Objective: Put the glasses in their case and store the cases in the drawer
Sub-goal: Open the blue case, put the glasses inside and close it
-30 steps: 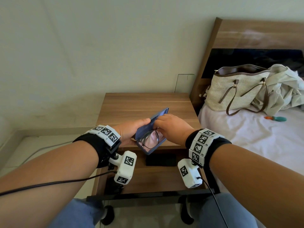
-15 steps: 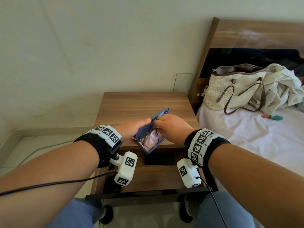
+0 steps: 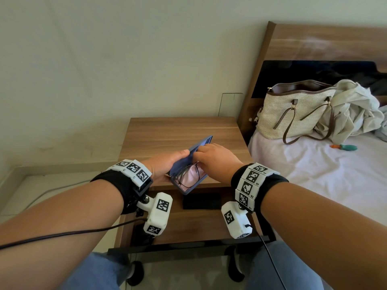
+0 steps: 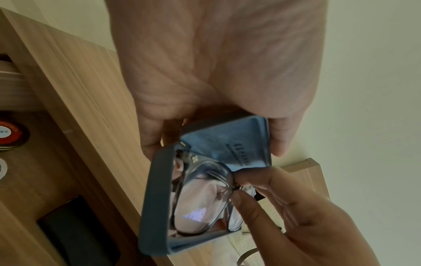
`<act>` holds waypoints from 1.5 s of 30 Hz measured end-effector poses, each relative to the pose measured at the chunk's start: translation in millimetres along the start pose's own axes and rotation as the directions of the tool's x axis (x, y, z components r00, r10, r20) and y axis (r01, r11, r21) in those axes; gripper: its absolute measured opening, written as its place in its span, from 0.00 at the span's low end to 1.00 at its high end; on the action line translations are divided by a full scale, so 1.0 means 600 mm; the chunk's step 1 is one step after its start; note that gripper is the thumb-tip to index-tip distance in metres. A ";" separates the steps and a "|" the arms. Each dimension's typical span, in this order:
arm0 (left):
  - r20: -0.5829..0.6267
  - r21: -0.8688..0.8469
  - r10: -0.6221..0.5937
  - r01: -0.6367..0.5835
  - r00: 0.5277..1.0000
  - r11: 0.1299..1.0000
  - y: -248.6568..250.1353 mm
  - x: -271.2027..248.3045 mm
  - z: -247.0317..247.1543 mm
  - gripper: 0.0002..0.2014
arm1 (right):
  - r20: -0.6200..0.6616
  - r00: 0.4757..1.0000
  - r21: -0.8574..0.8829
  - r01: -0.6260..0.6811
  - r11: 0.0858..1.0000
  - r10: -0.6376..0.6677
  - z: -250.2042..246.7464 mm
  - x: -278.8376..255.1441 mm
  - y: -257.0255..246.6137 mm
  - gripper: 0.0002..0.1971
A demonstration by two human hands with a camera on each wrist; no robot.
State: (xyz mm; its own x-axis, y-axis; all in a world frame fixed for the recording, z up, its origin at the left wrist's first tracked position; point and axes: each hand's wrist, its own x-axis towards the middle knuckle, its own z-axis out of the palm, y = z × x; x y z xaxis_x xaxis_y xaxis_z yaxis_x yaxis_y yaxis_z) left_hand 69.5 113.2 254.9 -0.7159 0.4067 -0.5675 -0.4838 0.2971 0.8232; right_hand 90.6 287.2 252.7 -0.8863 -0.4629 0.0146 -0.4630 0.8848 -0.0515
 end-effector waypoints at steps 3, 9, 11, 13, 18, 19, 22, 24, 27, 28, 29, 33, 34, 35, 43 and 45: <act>-0.009 0.028 0.022 -0.021 1.000 0.999 -0.004 0.002 -0.002 0.25 | 0.024 1.000 0.041 -0.013 0.999 0.012 0.003 -0.001 -0.002 0.13; 0.034 0.045 0.028 -0.029 0.999 0.999 -0.003 -0.001 -0.007 0.20 | 0.017 0.994 0.213 -0.107 0.971 0.106 0.003 -0.006 0.005 0.17; 0.030 0.034 0.017 -0.018 0.999 0.999 -0.001 -0.002 -0.013 0.21 | -0.045 0.979 0.318 -0.172 0.932 0.196 0.002 -0.012 0.013 0.22; 0.010 -0.001 0.014 -0.014 1.000 1.000 0.001 -0.001 -0.019 0.22 | -0.116 0.952 0.409 -0.215 0.887 0.284 0.003 -0.016 0.025 0.24; -0.003 -0.034 0.042 -0.042 0.999 0.999 0.001 0.001 -0.029 0.24 | -0.158 0.864 0.560 -0.320 0.764 0.478 0.011 -0.020 0.044 0.32; 0.000 -0.040 0.049 -0.049 0.999 0.998 0.001 0.001 -0.029 0.23 | -0.134 0.859 0.575 -0.339 0.744 0.494 0.013 -0.020 0.045 0.34; 0.012 -0.034 0.062 -0.061 0.998 0.998 0.002 -0.001 -0.027 0.23 | -0.072 0.861 0.609 -0.362 0.706 0.503 0.024 -0.018 0.045 0.39; 0.018 -0.016 0.066 -0.066 0.998 0.998 0.003 -0.001 -0.021 0.22 | -0.050 0.866 0.638 -0.355 0.683 0.497 0.030 -0.015 0.043 0.40; 0.032 -0.032 0.060 -0.059 0.998 0.998 0.006 -0.005 -0.010 0.19 | -0.062 0.874 0.665 -0.325 0.673 0.483 0.034 -0.013 0.040 0.39; 0.032 -0.038 0.056 -0.054 0.998 0.998 0.007 -0.006 -0.008 0.19 | -0.065 0.876 0.667 -0.319 0.674 0.479 0.034 -0.013 0.039 0.38; 0.032 -0.037 0.055 -0.054 0.998 0.998 0.007 -0.006 -0.007 0.20 | -0.065 0.877 0.668 -0.315 0.674 0.475 0.034 -0.013 0.039 0.37; 0.035 -0.018 0.061 -0.060 0.998 0.998 0.006 -0.005 -0.011 0.25 | -0.043 0.873 0.682 -0.329 0.653 0.485 0.033 -0.013 0.040 0.36; 0.038 -0.016 0.063 -0.063 0.997 0.998 0.005 -0.004 -0.012 0.25 | -0.035 0.871 0.684 -0.336 0.647 0.490 0.032 -0.013 0.040 0.36; 0.040 -0.016 0.065 -0.065 0.997 0.998 0.005 -0.004 -0.012 0.25 | -0.027 0.869 0.685 -0.345 0.642 0.495 0.032 -0.014 0.041 0.36; 0.043 0.015 0.078 -0.079 0.996 0.997 0.004 -0.002 -0.007 0.24 | -0.005 0.856 0.698 -0.366 0.615 0.516 0.034 -0.018 0.038 0.39; 0.029 0.008 0.082 -0.082 0.996 0.997 0.005 -0.003 -0.006 0.22 | 0.002 0.843 0.724 -0.372 0.581 0.538 0.038 -0.018 0.038 0.43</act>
State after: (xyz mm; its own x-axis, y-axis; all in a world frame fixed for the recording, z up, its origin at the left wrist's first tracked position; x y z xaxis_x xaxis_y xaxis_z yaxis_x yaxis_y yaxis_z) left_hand 67.8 110.3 258.2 -0.7383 0.4541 -0.4987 -0.4194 0.2699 0.8667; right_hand 89.6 311.3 228.8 -0.9962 0.0857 -0.0174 0.0690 0.6483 -0.7583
